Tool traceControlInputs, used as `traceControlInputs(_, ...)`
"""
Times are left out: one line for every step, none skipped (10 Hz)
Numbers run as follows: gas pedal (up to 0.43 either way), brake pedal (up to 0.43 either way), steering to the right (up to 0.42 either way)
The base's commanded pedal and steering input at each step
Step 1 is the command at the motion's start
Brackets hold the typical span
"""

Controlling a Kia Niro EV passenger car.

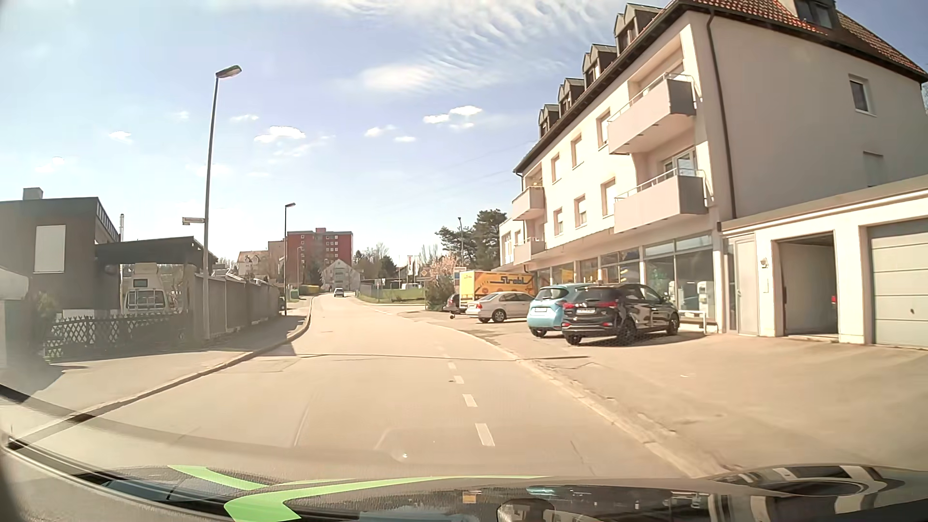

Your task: Follow the waypoints while adhering to traffic rules and regulations

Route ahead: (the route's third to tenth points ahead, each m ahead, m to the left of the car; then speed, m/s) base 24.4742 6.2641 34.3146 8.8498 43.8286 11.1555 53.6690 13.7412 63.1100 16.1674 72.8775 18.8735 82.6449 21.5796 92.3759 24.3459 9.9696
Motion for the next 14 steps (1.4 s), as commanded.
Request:
traceControlInputs(0.189, 0.0, -0.048)
traceControlInputs(0.189, 0.0, -0.049)
traceControlInputs(0.189, 0.0, -0.049)
traceControlInputs(0.189, 0.0, -0.049)
traceControlInputs(0.189, 0.0, -0.049)
traceControlInputs(0.189, 0.0, -0.049)
traceControlInputs(0.189, 0.0, -0.049)
traceControlInputs(0.189, 0.0, -0.049)
traceControlInputs(0.189, 0.0, -0.049)
traceControlInputs(0.189, 0.0, -0.049)
traceControlInputs(0.189, 0.0, -0.048)
traceControlInputs(0.189, 0.0, -0.046)
traceControlInputs(0.189, 0.0, -0.043)
traceControlInputs(0.177, 0.0, -0.042)
